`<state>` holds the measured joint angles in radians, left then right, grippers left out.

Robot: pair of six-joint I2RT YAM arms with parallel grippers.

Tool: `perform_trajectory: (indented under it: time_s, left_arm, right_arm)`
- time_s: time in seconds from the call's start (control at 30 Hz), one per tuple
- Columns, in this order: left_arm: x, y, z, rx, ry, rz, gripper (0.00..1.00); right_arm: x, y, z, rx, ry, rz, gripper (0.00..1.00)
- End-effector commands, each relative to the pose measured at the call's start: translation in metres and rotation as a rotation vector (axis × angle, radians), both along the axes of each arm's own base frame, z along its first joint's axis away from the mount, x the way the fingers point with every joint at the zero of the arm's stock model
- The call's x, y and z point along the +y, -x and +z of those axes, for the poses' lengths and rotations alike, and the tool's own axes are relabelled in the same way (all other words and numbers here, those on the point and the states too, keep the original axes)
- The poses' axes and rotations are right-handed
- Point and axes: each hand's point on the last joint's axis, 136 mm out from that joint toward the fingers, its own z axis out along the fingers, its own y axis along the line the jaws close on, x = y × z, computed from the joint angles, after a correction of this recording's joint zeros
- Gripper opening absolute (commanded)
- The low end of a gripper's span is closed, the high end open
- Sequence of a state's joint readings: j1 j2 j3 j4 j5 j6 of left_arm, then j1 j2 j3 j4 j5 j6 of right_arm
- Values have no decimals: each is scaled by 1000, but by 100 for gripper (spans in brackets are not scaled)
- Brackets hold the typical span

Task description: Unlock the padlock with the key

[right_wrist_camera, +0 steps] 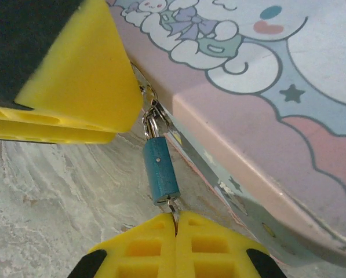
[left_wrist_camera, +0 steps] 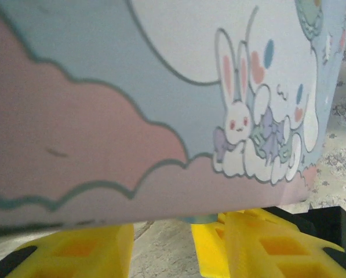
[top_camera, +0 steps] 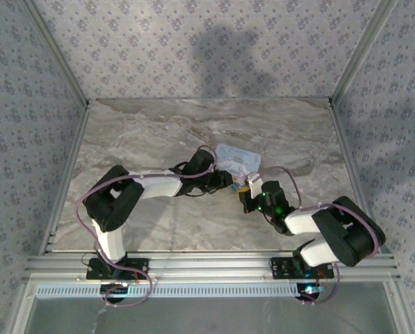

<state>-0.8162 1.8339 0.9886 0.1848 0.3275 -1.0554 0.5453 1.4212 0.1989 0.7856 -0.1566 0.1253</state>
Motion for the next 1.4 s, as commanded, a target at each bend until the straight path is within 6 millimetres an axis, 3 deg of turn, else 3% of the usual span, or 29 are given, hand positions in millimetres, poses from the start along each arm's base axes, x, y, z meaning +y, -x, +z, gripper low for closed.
perform_trajectory:
  time_s: [0.0,0.13,0.27,0.57,0.8,1.37]
  left_arm:
    - [15,-1,8,-39,-11,30,53]
    - [29,-1,24,-94,33,80,62]
    - [38,3,30,-95,122,139,64]
    - [24,10,29,-51,260,181,63]
    - [5,13,14,-6,299,184,57]
    - [-3,14,0,25,310,220,43]
  right_arm:
    - [10,-10,16,-26,-54,-20,0]
    - [15,-6,13,24,-87,-21,0]
    - [20,-2,13,100,-141,-40,0]
    - [25,8,7,227,-198,-56,0]
    - [31,9,16,256,-260,-57,0]
    - [35,7,31,323,-340,-92,0]
